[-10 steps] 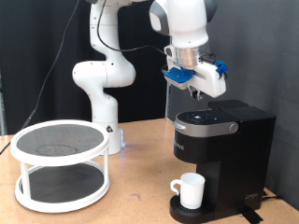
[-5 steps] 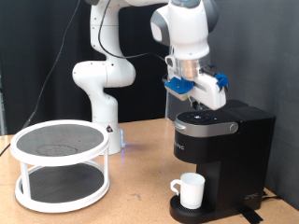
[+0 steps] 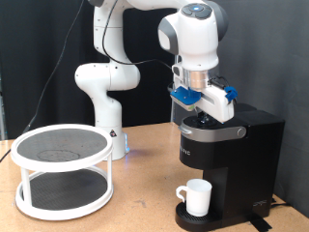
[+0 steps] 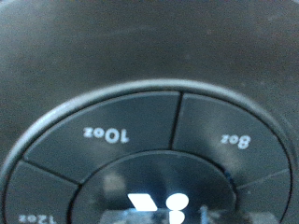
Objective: Make a cup of coffee with the keurig machine
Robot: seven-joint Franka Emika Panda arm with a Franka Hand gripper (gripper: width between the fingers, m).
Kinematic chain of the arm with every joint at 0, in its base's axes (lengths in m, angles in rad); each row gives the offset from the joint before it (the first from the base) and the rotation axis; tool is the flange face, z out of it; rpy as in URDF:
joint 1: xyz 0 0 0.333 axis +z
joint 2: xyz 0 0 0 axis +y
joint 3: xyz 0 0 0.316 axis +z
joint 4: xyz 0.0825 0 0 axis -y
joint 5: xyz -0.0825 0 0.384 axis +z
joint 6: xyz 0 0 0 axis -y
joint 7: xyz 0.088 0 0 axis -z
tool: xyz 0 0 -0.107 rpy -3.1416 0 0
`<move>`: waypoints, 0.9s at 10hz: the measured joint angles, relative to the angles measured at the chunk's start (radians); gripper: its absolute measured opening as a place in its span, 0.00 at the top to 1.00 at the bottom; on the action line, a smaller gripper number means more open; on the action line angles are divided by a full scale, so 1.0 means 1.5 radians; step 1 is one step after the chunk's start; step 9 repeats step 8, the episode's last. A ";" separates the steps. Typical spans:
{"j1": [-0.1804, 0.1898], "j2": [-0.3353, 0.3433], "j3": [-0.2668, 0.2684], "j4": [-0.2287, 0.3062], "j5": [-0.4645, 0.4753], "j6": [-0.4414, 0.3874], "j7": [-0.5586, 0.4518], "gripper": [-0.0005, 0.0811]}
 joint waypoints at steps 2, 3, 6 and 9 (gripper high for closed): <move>0.000 0.000 0.000 0.000 0.000 0.000 0.000 0.99; 0.000 0.000 0.000 0.000 0.000 0.000 0.000 0.99; 0.000 0.000 0.001 0.001 0.011 0.000 -0.010 0.99; 0.000 -0.005 0.001 0.003 0.037 0.003 -0.035 0.99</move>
